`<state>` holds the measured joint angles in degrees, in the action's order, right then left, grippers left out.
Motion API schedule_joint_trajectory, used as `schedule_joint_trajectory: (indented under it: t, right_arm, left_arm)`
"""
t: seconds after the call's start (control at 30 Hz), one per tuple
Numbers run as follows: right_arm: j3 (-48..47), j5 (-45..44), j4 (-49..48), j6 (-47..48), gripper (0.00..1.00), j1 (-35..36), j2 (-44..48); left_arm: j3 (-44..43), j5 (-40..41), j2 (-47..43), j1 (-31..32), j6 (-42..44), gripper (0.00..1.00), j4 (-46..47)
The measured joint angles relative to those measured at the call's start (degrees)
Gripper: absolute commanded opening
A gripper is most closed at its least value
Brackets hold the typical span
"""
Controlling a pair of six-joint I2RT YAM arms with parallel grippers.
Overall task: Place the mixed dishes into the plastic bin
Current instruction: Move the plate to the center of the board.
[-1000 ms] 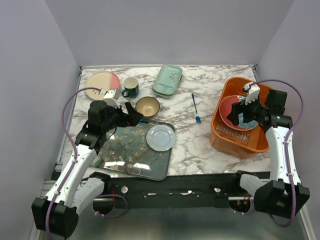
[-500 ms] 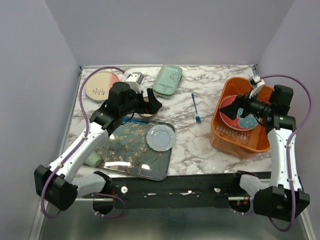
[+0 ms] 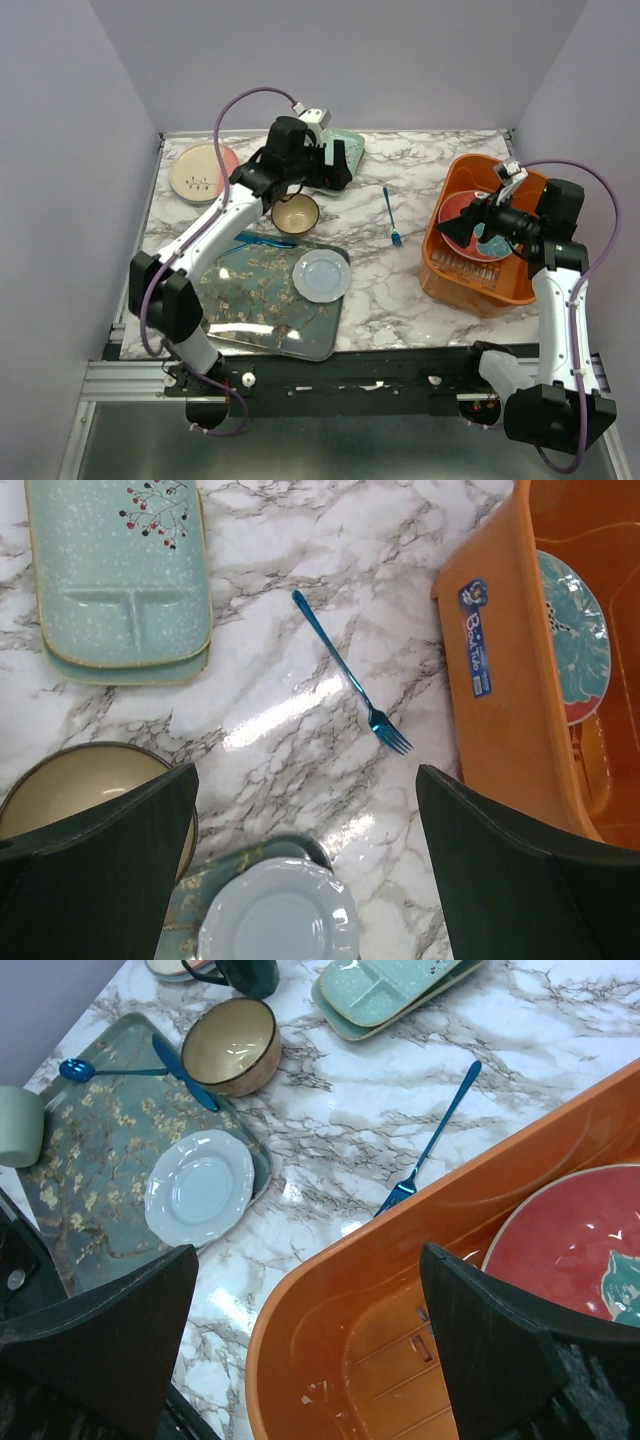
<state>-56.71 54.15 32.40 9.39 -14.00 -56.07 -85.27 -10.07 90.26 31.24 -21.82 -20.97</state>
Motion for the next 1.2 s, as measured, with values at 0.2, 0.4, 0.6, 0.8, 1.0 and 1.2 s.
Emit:
schedule_joint_trajectory:
  t: [0.2, 0.4, 0.6, 0.8, 1.0, 1.2]
  right_arm:
    - [0.0, 0.5, -0.2, 0.0, 1.00, 0.0, 0.3]
    - [0.0, 0.6, -0.2, 0.0, 1.00, 0.0, 0.5]
    - [0.0, 0.6, -0.3, 0.0, 1.00, 0.0, 0.5]
    - [0.1, 0.6, -0.3, 0.0, 1.00, 0.0, 0.5]
    - [0.2, 0.6, -0.3, 0.0, 1.00, 0.0, 0.5]
    - [0.3, 0.6, -0.2, 0.1, 1.00, 0.0, 0.2]
  left_arm:
    - [-15.9, 0.0, 14.1, 0.0, 1.7, 0.98, -4.0]
    - [-32.5, 0.3, 27.5, 0.0, 3.5, 0.95, -10.0]
    - [-46.9, -0.1, 39.1, -0.7, 4.3, 0.84, -14.3]
    - [-49.3, -1.5, 44.4, -3.4, 3.1, 0.71, -14.7]
    - [-49.3, -1.7, 48.2, -7.7, 1.8, 0.61, -13.6]
    - [-50.7, -0.3, 51.5, -10.1, 1.7, 0.53, -12.8]
